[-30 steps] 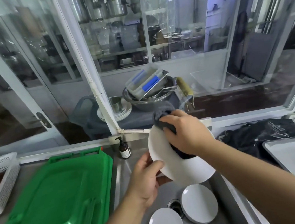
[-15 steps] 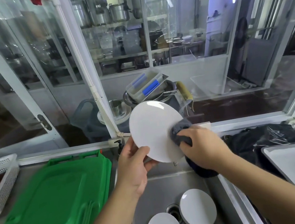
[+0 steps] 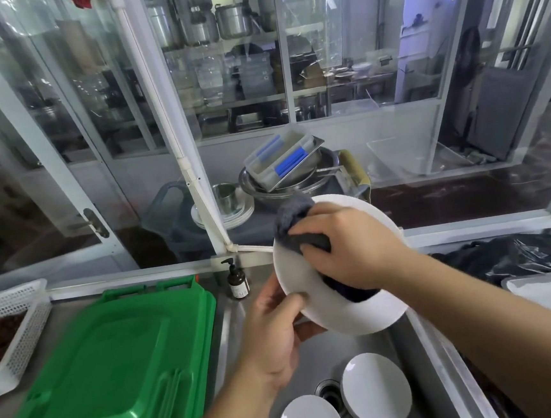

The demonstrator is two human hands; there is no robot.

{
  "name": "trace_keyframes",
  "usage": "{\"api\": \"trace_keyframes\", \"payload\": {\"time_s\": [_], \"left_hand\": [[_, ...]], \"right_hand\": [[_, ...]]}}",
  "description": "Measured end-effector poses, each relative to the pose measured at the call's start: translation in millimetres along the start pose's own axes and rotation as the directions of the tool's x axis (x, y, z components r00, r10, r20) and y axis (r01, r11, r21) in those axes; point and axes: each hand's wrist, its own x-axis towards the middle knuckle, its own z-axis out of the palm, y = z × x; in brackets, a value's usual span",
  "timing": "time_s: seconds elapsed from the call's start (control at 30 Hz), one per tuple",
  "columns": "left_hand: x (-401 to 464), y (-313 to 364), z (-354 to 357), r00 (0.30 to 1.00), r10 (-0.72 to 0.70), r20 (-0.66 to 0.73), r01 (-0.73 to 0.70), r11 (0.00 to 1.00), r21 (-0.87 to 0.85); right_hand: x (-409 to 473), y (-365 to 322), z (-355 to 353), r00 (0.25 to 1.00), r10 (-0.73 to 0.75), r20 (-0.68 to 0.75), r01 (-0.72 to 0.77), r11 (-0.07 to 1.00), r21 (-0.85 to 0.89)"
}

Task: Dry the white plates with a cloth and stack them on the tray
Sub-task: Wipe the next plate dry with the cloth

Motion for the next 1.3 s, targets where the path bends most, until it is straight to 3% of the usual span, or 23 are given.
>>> {"api": "trace_keyframes", "payload": {"time_s": [0.07,0.27,0.37,0.5,0.57,0.6,0.7,0.77,0.87,0.97,1.13,1.3], "left_hand": [[-1,3,2,1.000,0.020,-0.007,-0.021,0.999,-0.035],[0,16,-4,0.993,0.116,-0.026,-0.117,0.989,-0.088],[2,19,-7,0.988,0.149,-0.034,-0.151,0.986,-0.068],[3,18,-6,0.987,0.157,-0.036,-0.159,0.985,-0.070],[4,19,-8,0.986,0.151,-0.065,-0.157,0.984,-0.089],[5,20,-9,0.986,0.149,-0.079,-0.157,0.983,-0.098],[8,25,-14,0.985,0.147,-0.085,-0.156,0.982,-0.111],[10,25,-15,0.988,0.133,-0.083,-0.141,0.985,-0.099],[11,17,-15,0.991,0.110,-0.071,-0.117,0.987,-0.108],[11,8,-15,0.991,0.112,-0.075,-0.118,0.990,-0.080],[16,2,-20,0.996,0.085,0.009,-0.085,0.968,0.236],[25,26,-23,0.997,0.017,-0.072,0.007,0.946,0.325]], "right_hand": [[11,4,-2,0.998,0.000,-0.069,-0.007,0.994,-0.106],[20,31,-6,0.954,0.196,-0.228,-0.258,0.922,-0.290],[15,40,-7,0.906,0.377,-0.194,-0.401,0.910,-0.106],[8,41,-11,0.767,0.626,-0.142,-0.602,0.779,0.177],[2,44,-16,0.673,0.739,-0.037,-0.674,0.633,0.381],[-2,47,-17,0.620,0.783,0.056,-0.687,0.507,0.520],[-16,55,-16,0.533,0.755,0.382,-0.605,0.025,0.795],[-23,59,-11,0.532,0.701,0.475,-0.588,-0.097,0.803],[-31,62,-1,0.536,0.654,0.533,-0.569,-0.187,0.801],[-33,58,7,0.549,0.686,0.478,-0.493,-0.197,0.848],[-33,52,24,0.423,0.852,0.308,-0.518,-0.052,0.854],[-40,55,35,0.436,0.861,0.261,-0.553,0.028,0.833]]}}
